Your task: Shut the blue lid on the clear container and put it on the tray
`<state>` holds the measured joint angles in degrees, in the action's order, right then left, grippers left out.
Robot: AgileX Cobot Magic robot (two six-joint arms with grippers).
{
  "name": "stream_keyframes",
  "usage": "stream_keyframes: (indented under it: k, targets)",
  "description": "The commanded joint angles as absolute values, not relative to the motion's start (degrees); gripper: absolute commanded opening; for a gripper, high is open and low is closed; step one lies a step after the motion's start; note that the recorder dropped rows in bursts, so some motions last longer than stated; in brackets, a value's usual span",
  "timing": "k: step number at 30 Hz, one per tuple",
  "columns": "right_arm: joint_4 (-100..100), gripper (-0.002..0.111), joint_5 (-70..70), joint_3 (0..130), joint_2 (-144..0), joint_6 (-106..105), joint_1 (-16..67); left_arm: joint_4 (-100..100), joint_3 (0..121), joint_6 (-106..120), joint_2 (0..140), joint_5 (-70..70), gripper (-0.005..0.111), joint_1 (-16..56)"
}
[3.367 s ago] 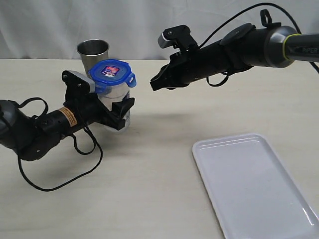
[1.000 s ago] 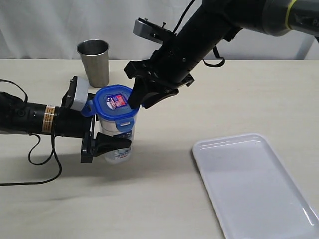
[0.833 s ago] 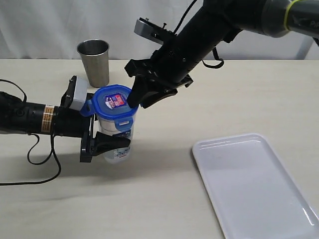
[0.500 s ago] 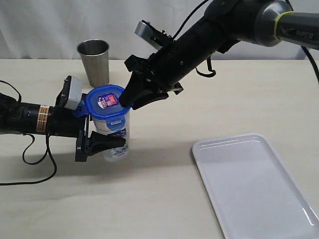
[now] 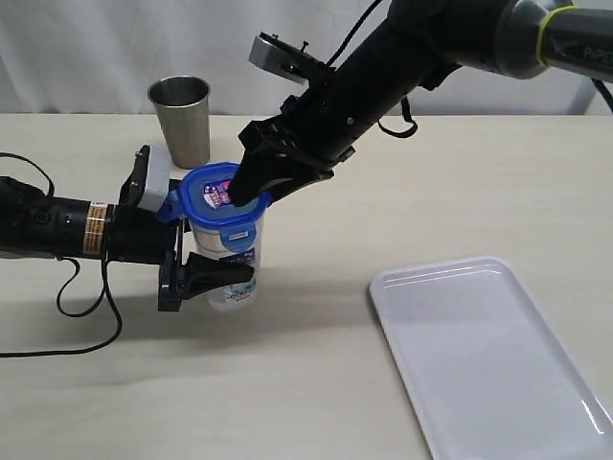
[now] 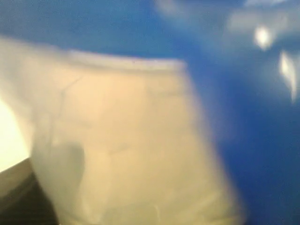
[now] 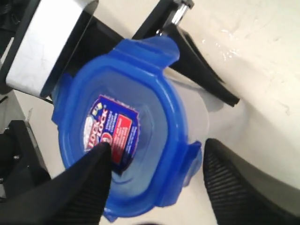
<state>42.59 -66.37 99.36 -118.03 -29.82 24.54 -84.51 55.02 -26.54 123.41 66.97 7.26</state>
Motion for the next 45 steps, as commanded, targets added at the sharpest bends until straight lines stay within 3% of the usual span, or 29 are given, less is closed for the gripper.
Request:
stream_keyframes:
  k: [1,12,14,22,45]
  targets:
    - [39.5,0.059,-63.5,99.2,-115.4,-30.9,24.7,-82.9,55.4,-27.3,122.9,70.0,0.000,7.7]
    - [38.1,0.054,-62.7,99.2,-106.9,-50.7,26.9,-82.9,55.4,-27.3,122.9,70.0,0.000,7.7]
    - [28.6,0.045,-63.6,99.2,-105.7,-52.2,31.4,-82.9,55.4,-27.3,122.9,70.0,0.000,7.7]
    - [-12.8,0.043,-47.5,87.0,-101.4,-38.0,49.9,-82.9,55.4,-27.3,122.9,70.0,0.000,7.7]
    - [-22.0,0.037,-29.3,70.4,-101.3,-34.8,50.8,-82.8,55.4,-27.4,122.9,70.0,0.000,7.7]
